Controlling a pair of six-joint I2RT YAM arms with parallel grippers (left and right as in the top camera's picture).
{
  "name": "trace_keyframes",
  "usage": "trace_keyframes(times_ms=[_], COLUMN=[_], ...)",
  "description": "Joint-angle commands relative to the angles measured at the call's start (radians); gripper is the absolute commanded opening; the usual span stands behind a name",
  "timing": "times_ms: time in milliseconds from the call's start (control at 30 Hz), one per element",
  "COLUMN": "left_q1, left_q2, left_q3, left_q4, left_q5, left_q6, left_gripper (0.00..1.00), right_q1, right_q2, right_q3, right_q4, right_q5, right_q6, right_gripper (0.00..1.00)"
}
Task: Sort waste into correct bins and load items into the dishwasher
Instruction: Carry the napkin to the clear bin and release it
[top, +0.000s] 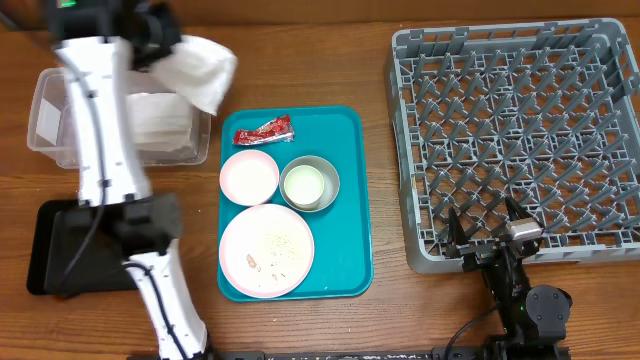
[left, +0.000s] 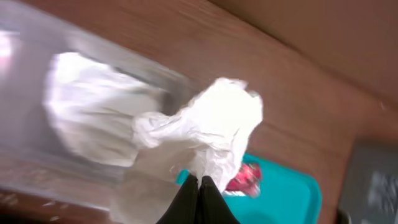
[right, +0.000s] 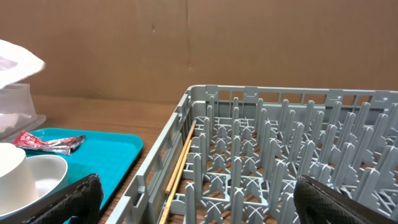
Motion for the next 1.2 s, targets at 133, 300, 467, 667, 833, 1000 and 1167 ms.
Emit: trace_keyframes(times_ms=[133,300,467,667,833,1000,1167], left_q1=[0.161,0.192,0.204,0.2,0.171,0.053,-0.114], left_q2=[0.038,0.111,0.144,0.148,0.148,0.148,0.15], left_q3=[0.005,0.005,0.005,0.006,0.006,0.006,-0.002], left_q4=[-0.009,-0.024,-0.024,-0.024,-0.049,-0.138,-0.162], left_q5=[-0.031,-0.074,-0.074,0.046,0.351,0.464,0.27], left_q6=[-0.087,-0.11,-0.109,0.011,0.229,0.438,0.365], left_gripper=[0.04,0.04,0.23,0.95,0.9,0.89,0.84], right_q1=[0.001,0.001,0.001,0.001,0.001,0.001,0.001], right_q2=[-0.01,-0.01,-0.01,-0.01,-0.01,-0.01,-0.01], right_q3=[-0.01,-0.01,-0.01,-0.01,-0.01,-0.01,-0.01], right_q4=[0.005,0.005,0.005,0.005,0.005,0.005,0.005], right_q5=[0.005,0.005,0.005,0.005,0.005,0.005,0.005], right_q6=[-0.004,-0.004,-0.004,-0.004,-0.004,-0.004,-0.004], right_gripper=[1.0,1.0,1.0,1.0,1.0,1.0,1.0])
